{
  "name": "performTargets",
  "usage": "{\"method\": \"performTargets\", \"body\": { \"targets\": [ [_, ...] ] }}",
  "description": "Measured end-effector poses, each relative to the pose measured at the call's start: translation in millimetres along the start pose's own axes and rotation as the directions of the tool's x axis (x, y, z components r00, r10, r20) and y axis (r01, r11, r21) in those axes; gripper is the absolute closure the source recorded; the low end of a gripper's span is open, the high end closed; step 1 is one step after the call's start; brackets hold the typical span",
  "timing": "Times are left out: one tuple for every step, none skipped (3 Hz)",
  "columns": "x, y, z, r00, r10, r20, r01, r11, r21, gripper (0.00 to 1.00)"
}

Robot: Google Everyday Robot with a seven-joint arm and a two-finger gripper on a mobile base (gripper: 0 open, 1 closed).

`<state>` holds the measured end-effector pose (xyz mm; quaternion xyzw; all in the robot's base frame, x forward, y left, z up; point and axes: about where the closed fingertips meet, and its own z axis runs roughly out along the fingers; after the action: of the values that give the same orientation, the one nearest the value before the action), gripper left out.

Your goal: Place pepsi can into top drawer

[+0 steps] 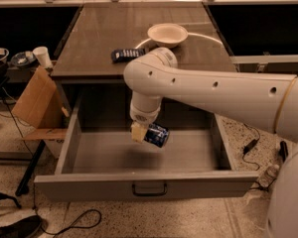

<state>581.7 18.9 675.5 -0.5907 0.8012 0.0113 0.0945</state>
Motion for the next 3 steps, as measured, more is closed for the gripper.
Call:
{"method": "performTargets", "body": {
  "targets": [
    [14.4,2.4,18.6,0.999,-0.001,0.036,0.001,1.0000,-0.002,1.00],
    [25.8,2.7,31.7,0.999,0.004,0.049,-0.004,1.0000,-0.008,0.81],
    [32.7,1.3,36.3,0.998,0.024,0.062,-0.024,0.9997,0.000,0.58]
  ]
}}
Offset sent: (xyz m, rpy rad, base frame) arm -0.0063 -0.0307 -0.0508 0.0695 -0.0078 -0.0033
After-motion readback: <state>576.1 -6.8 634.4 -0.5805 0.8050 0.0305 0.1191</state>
